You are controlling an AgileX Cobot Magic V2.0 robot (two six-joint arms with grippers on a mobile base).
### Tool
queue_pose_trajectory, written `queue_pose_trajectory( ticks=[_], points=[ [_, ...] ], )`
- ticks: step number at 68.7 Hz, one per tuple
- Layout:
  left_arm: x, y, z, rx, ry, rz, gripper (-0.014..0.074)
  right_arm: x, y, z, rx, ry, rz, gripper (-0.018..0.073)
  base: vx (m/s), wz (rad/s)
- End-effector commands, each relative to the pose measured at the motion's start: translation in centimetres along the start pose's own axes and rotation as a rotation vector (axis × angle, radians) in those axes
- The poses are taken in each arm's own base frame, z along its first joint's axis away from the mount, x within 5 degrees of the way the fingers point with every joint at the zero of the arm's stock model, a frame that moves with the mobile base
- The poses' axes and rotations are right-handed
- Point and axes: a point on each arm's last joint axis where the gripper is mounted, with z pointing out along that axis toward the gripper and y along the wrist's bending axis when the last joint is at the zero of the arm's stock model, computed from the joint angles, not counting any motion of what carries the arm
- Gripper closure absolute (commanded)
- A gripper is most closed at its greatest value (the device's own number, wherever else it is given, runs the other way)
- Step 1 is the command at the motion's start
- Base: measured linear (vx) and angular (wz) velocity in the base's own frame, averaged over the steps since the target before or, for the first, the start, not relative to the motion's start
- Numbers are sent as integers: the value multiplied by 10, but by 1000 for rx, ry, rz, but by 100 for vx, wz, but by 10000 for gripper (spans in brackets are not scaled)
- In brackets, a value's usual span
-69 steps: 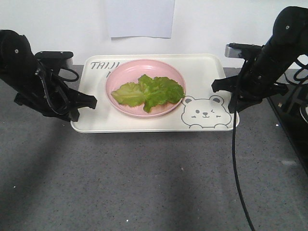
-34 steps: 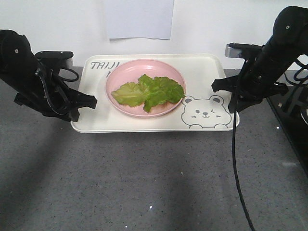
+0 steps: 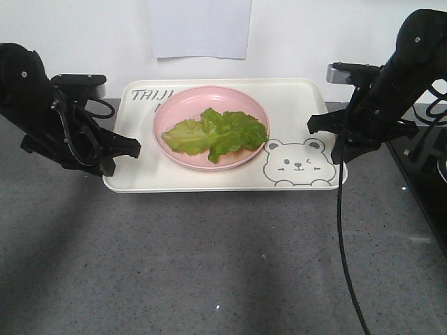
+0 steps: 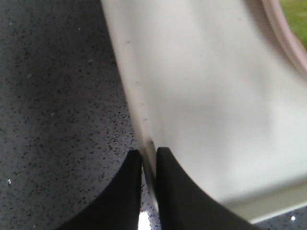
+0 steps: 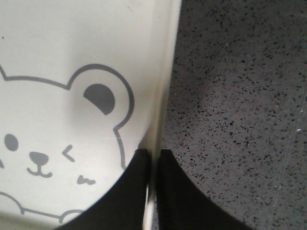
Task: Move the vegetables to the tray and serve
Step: 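Hold the tray above the countertop while the base aligns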
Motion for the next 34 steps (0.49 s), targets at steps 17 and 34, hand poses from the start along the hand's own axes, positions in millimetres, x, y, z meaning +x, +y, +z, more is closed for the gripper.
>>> queue_pose_trajectory(
  ticks=[17,34],
  points=[
    [-10,-23,-31,140,-166,-8,603,5,24,-33,-137,-64,-22,564,2,0],
    [-10,-23,-31,140,-166,-8,603,5,24,-33,-137,-64,-22,564,1,0]
  ],
)
